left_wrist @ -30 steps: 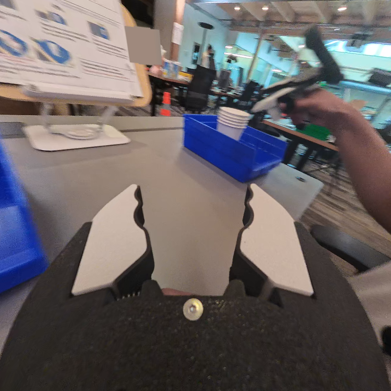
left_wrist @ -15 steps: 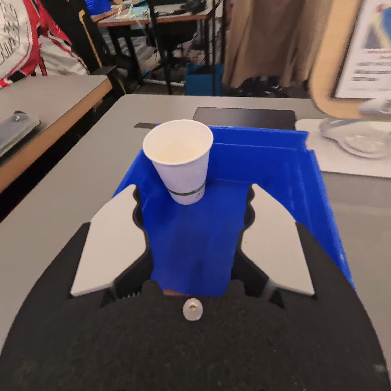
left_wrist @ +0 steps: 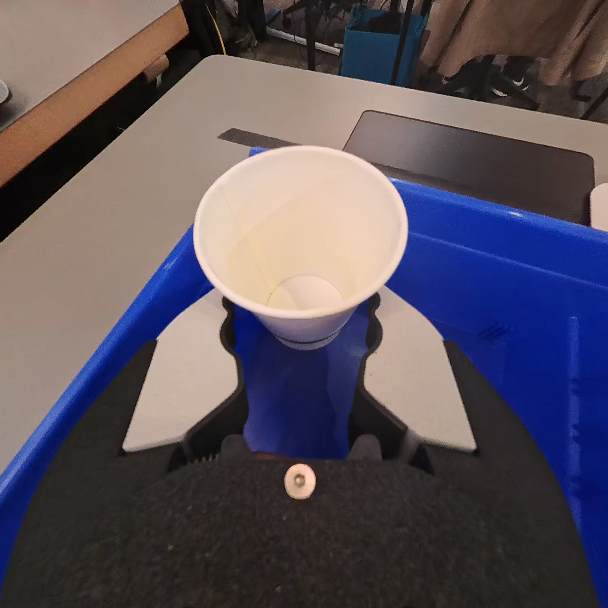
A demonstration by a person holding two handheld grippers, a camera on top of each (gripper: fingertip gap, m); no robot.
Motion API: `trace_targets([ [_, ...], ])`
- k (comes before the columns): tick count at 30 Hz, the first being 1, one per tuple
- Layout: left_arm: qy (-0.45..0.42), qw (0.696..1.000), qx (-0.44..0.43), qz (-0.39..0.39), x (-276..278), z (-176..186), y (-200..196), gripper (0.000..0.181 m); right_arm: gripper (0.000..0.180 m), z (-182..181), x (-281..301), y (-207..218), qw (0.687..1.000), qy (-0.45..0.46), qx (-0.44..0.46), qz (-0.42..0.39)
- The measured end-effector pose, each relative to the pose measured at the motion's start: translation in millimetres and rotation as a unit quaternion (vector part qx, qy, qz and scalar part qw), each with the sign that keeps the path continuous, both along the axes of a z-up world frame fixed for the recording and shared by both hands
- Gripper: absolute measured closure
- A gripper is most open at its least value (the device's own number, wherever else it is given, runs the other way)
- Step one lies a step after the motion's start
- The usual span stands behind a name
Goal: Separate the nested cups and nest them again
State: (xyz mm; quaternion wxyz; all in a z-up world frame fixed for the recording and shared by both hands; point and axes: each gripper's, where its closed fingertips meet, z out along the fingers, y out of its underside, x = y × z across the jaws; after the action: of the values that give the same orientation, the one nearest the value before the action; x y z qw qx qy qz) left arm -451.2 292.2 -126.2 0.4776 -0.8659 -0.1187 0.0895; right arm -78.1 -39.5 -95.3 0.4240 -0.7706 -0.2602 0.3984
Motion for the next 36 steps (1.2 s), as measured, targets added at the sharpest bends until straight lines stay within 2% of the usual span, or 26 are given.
trace_targets([
  [2, -0.018, 1.000, -0.003, -0.016, 4.7, 2.3, -6.6, 0.104, 0.097, 1.2, -1.2, 0.5, 1.000, -0.003, 0.003, 0.006],
  [5, -0.038, 0.995, 0.028, -0.091, 24.3, 24.5, -27.4, 0.105, 0.098, 7.7, 3.7, 3.6, 0.999, -0.022, 0.024, 0.008],
  [8, -0.023, 0.979, 0.077, -0.186, 43.4, 66.4, -69.4, 0.105, 0.098, 18.5, 23.0, 11.8, 0.997, -0.047, 0.053, -0.003],
  [11, -0.027, 0.944, 0.112, -0.309, 72.5, 114.2, -123.3, 0.105, 0.096, 28.3, 44.0, 21.3, 0.995, -0.069, 0.068, -0.006],
  [13, -0.049, 0.899, 0.108, -0.421, 106.4, 134.2, -164.1, 0.105, 0.096, 36.9, 49.8, 27.4, 0.993, -0.087, 0.077, 0.003],
  [16, -0.096, 0.788, 0.074, -0.603, 170.5, 142.2, -230.3, 0.105, 0.090, 57.6, 33.3, 30.3, 0.986, -0.109, 0.114, 0.060],
  [18, -0.089, 0.727, 0.065, -0.678, 206.5, 139.4, -260.0, 0.105, 0.089, 71.5, 12.4, 29.5, 0.976, -0.116, 0.141, 0.115],
  [22, -0.041, 0.656, 0.031, -0.753, 264.8, 120.6, -286.1, 0.105, 0.084, 87.0, -20.8, 32.0, 0.955, -0.142, 0.172, 0.195],
  [25, -0.001, 0.617, 0.009, -0.787, 295.6, 106.8, -296.8, 0.105, 0.082, 90.0, -33.4, 32.4, 0.944, -0.167, 0.175, 0.226],
  [29, 0.015, 0.574, -0.008, -0.818, 323.8, 97.1, -308.4, 0.105, 0.079, 75.9, -36.5, 27.7, 0.927, -0.218, 0.167, 0.256],
  [32, 0.035, 0.563, -0.027, -0.825, 334.0, 86.0, -309.0, 0.105, 0.080, 69.8, -36.0, 26.6, 0.924, -0.220, 0.168, 0.263],
  [34, 0.036, 0.573, -0.023, -0.819, 337.2, 83.0, -307.2, 0.105, 0.081, 68.9, -32.5, 28.3, 0.926, -0.216, 0.174, 0.256],
  [36, 0.009, 0.596, -0.004, -0.803, 334.9, 87.4, -305.8, 0.106, 0.082, 68.9, -26.8, 32.7, 0.931, -0.213, 0.175, 0.239],
])
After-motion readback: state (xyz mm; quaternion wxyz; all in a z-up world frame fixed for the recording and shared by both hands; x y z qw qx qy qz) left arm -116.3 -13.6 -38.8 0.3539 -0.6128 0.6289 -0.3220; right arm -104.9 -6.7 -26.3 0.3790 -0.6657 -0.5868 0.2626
